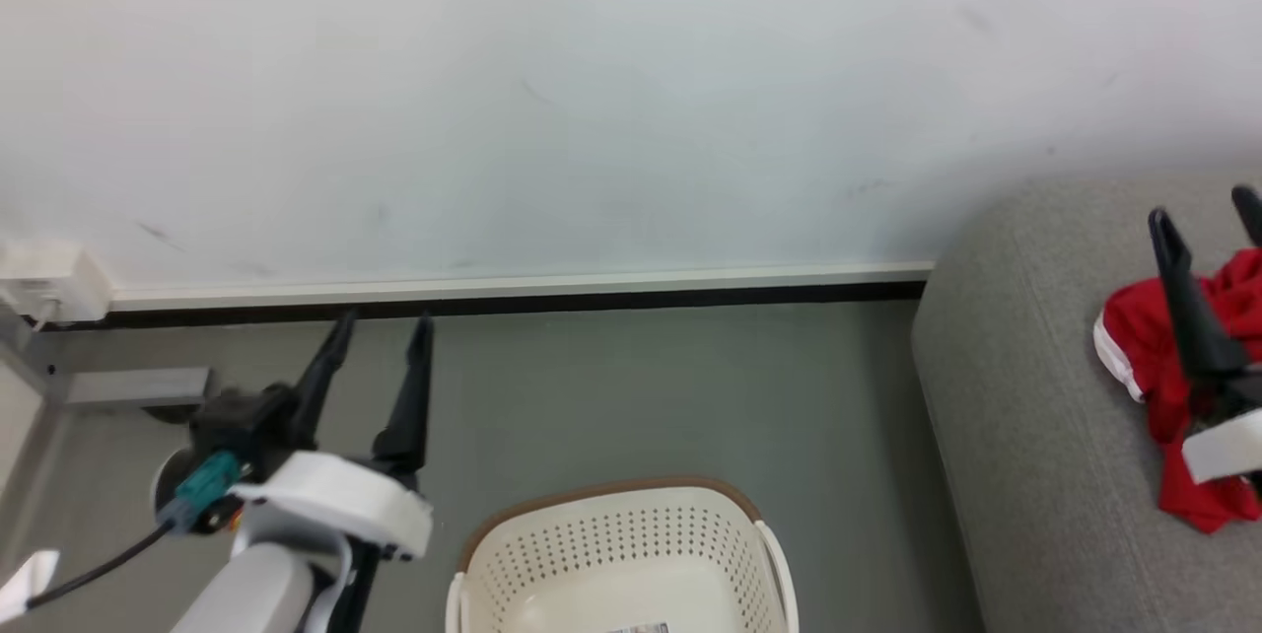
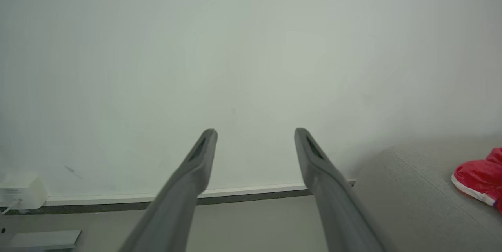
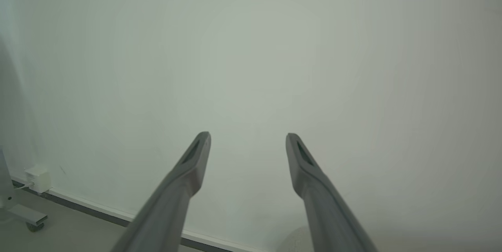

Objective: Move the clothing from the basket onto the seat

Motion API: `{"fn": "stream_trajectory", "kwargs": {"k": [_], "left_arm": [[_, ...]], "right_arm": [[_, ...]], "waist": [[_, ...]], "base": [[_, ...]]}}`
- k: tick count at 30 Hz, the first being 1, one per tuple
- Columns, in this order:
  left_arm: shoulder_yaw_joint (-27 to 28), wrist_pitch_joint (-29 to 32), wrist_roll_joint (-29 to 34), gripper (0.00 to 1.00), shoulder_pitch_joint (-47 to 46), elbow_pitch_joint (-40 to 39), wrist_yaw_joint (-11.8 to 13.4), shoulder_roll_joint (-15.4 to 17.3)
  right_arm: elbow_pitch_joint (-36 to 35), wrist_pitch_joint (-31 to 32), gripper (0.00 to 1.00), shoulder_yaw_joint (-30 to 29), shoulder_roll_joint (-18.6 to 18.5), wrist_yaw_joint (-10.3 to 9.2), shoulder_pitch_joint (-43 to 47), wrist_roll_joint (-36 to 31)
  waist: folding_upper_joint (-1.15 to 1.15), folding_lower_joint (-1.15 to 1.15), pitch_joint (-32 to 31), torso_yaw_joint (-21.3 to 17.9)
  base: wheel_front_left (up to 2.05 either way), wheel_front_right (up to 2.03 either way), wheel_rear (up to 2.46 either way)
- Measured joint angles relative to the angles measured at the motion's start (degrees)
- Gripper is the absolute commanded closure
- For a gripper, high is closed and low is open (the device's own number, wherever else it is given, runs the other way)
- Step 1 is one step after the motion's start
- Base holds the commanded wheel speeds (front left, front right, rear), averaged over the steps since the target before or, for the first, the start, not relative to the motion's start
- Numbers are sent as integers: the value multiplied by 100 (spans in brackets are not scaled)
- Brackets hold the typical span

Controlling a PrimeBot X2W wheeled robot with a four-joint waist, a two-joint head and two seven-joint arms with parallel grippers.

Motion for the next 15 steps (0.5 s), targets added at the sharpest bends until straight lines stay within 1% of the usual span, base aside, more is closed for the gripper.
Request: {"fn": "stream_trajectory", "kwargs": {"k": [3, 5, 7, 9, 13, 15], "left_arm": [[414, 0, 148, 0, 369, -93, 25, -40], [678, 0, 274, 0, 598, -144, 47, -118], [953, 0, 337, 0, 818, -168, 45, -230], [1189, 0, 471, 0, 1018, -213, 43, -333], [1588, 0, 862, 0, 1352, -211, 56, -547], [1757, 0, 1134, 0, 1481, -187, 172, -651]], "right_arm": [[-201, 0, 0, -490, 444, 0, 506, -293], [-279, 0, 0, -667, 673, 0, 858, -577], [-292, -1, 0, -848, 955, 0, 1182, -676], [-260, -1, 0, -968, 1176, 0, 1424, -900], [-237, 0, 0, -1073, 1546, 0, 1701, -1106], [-225, 0, 0, -1103, 1648, 0, 1781, -1213]], "waist": [[0, 0, -80, 117], [0, 0, -126, 187], [0, 0, -165, 240], [0, 0, -194, 276], [0, 0, -217, 309], [0, 0, -223, 309]], "base": [[0, 0, 0], [0, 0, 0], [0, 0, 0], [0, 0, 0], [0, 0, 0], [0, 0, 0]]}}
